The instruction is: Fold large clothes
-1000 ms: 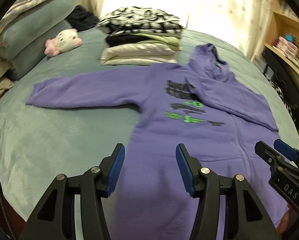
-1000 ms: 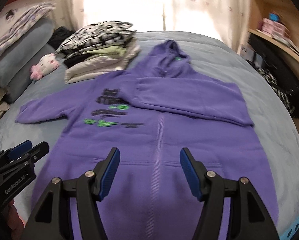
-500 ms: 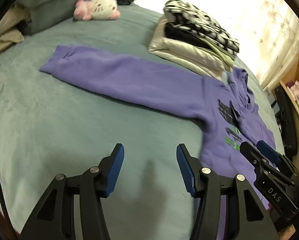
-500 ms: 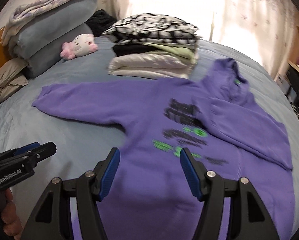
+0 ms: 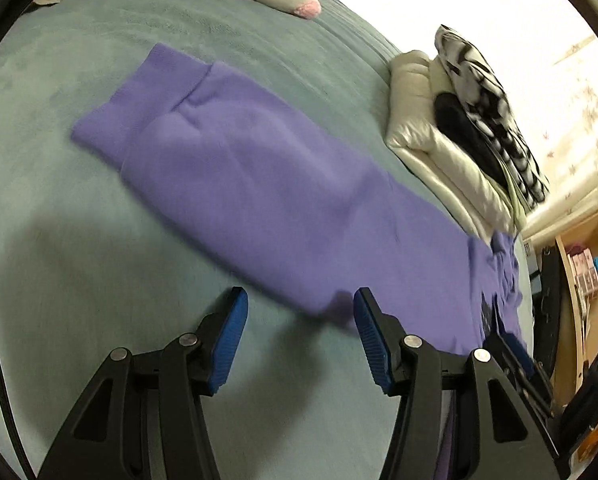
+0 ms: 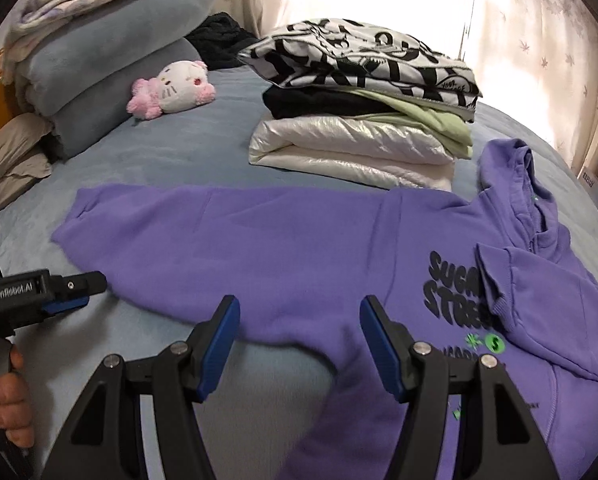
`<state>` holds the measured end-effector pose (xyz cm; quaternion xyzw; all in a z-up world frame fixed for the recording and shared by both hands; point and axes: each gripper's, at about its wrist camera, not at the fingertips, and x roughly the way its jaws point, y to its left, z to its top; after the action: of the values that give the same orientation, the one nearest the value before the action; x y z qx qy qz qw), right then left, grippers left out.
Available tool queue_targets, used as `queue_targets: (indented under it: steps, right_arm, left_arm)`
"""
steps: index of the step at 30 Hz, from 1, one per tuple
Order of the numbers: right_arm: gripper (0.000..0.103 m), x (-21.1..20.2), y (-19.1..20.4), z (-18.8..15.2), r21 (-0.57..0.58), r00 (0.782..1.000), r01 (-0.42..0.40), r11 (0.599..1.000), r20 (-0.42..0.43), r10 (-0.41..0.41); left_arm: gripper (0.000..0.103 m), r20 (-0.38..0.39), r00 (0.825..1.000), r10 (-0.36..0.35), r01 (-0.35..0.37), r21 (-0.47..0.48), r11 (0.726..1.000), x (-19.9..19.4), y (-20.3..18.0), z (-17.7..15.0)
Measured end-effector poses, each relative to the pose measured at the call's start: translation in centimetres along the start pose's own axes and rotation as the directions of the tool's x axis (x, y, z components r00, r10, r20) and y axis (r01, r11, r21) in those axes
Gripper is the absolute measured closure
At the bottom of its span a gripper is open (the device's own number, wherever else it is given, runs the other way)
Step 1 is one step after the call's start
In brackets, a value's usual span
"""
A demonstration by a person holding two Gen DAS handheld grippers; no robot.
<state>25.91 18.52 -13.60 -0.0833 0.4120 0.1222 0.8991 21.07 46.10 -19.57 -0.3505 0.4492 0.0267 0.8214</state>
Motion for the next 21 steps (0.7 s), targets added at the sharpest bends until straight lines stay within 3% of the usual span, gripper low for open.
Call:
queue_targets:
  steps: [5,7,9,10,13,17,21]
  right_arm:
    - [0.041,1.3,-0.9,-0.5,0.037,1.0,-0.007,0.999,-0.025,0.008]
    - [0.041,1.6,-1.4,-0.9,0.053,0.999,-0.013,0.999,-0.042,0.016]
    - [0.041,1.5,-2.1,-1.3,0.081,0.998,-0.021,0.996,-0.06,0.026]
    - [0.04,1.3,-2.4,-1.4,0.094,0.997,-0.028,0.995,-0.064,0.034]
    - [0.041,-0.1,-3.8,-1.8,0.135,0.997,-0.044,0.99,-0.059,0.052]
    - [0.041,-2.7,-5.6,-2.6,0.164,0.998,-0.05,0.985,-0.034,0.057]
    - [0.041,-5.8,-8.2,-3.4,0.194,0.999,-0.035,0.98,-0.002,0.037]
  left_arm:
    - [0.05,0.04,0.997,-0.065,0.068,-0.087,0.994,2.0,2.0,2.6]
    - [0.053,0.065,0.996,-0.058,0.064,-0.092,0.994,2.3,2.1,3.1]
    - [0.071,0.088,0.996,-0.014,0.021,-0.081,0.997,2.5,1.8,3.3]
    - [0.087,0.096,0.995,0.012,-0.004,-0.077,0.997,2.6,1.8,3.3]
    - [0.097,0.099,0.995,0.023,-0.013,-0.101,0.995,2.3,1.5,3.2]
    - [0.098,0.147,0.981,0.129,-0.127,-0.022,0.992,-0.4,-2.9,2.6]
    - [0.098,0.186,0.978,0.1,-0.12,0.103,0.987,-4.2,-9.4,1.3]
